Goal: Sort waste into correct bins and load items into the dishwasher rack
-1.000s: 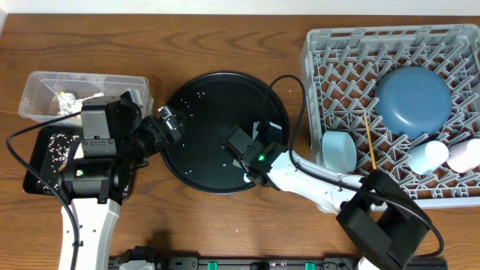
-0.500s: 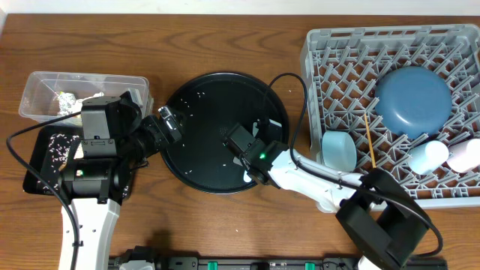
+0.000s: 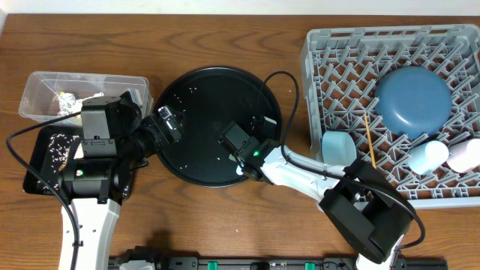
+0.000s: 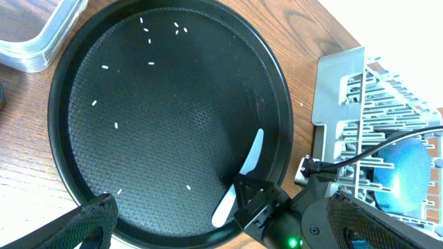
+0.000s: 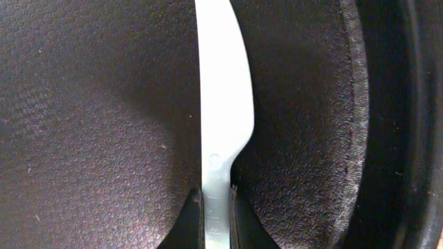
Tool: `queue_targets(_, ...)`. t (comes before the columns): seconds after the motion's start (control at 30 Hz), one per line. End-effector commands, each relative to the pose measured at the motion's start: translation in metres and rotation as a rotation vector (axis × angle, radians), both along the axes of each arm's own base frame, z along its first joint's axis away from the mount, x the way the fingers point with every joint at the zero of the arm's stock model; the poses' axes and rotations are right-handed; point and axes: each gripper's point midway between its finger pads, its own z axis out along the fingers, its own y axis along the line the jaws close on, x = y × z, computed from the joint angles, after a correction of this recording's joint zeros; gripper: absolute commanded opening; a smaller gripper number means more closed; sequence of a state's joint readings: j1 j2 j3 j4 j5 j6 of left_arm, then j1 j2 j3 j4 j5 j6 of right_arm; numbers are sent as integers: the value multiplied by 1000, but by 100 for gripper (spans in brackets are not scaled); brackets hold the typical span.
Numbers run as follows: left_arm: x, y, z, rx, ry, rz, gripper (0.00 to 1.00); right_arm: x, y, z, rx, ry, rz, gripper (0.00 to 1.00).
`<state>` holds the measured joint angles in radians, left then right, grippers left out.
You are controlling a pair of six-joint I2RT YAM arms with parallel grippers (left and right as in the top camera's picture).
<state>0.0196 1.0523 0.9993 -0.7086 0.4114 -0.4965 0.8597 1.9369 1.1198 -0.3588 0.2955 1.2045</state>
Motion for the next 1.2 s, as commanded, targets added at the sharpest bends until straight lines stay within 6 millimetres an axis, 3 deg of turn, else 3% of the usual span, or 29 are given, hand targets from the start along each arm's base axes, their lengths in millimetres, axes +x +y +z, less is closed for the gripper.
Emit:
queue_targets(0.0,2,3,5,16,-16,2,98,-12,-5,-18,-9,77,21,1)
queue_targets(0.17,2,3,5,16,-16,2,98,3,-3,23,8,-26,76,1)
queue_targets(0.33,2,3,5,16,-16,2,98,20,-2,85,41,-175,161,1)
queue_targets(0.53,2,3,5,16,-15,2,98,23,-23,147,42,-284,230,1)
queue_targets(0.7,2,3,5,16,-16,2,98,18,-40,175,63,-314,214,1)
queue_targets(0.8,2,3,5,16,-16,2,98,16,-36,174,72,-307,226,1)
queue_targets(0.93,2,3,5,16,-16,2,98,14,-27,154,57,-267,236,3)
queue_targets(1.0,2,3,5,16,-16,2,98,15,-17,137,43,-245,252,6)
queue_targets(1.17,2,3,5,16,-15,2,98,13,4,79,3,-158,275,27)
